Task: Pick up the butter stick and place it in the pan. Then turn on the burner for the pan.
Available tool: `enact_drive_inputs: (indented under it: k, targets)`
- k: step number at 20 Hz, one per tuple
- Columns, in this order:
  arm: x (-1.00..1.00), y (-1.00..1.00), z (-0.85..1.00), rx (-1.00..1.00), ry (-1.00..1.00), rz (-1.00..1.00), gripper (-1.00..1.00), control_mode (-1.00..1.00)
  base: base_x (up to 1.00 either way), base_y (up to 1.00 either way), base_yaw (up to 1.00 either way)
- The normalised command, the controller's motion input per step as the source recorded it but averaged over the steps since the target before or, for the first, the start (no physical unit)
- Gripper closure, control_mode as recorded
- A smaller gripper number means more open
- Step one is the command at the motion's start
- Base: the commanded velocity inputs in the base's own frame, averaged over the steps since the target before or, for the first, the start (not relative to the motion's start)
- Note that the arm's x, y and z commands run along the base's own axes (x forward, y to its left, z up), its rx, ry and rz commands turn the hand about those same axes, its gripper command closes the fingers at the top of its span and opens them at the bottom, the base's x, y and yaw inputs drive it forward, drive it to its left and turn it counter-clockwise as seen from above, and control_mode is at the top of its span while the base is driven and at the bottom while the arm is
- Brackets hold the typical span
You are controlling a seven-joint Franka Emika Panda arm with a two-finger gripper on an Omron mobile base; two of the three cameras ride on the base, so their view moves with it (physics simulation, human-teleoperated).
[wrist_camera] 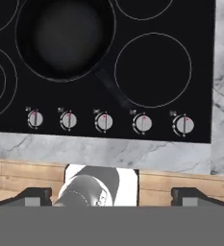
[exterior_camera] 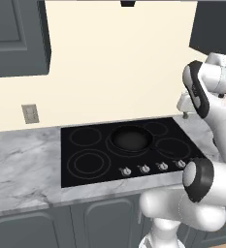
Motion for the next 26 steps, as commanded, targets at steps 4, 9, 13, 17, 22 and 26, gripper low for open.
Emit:
enact_drive_inputs:
  k: [4, 9, 13, 17, 22, 26]
  targets:
    - [0.0, -0.76, -0.28, 0.05, 0.1, 0.0, -1.0, -1.0, 0.0, 0.0, 0.0]
    - [0.0, -0.67, -0.34, 0.0, 0.04, 0.03, -1.0, -1.0, 0.0, 0.0, 0.0]
    - [0.0, -0.47, -0.43, -0.11, 0.01, 0.03, -1.0, -1.0, 0.0, 0.0, 0.0]
    - [0.0, -0.5, -0.43, -0.15, 0.01, 0.03, -1.0, -1.0, 0.0, 0.0, 0.0]
    - [0.0, -0.45, -0.44, -0.08, 0.0, 0.0, -1.0, -1.0, 0.0, 0.0, 0.0]
    - [0.0, -0.44, -0.4, 0.0, 0.0, 0.0, -1.0, -1.0, 0.0, 0.0, 0.0]
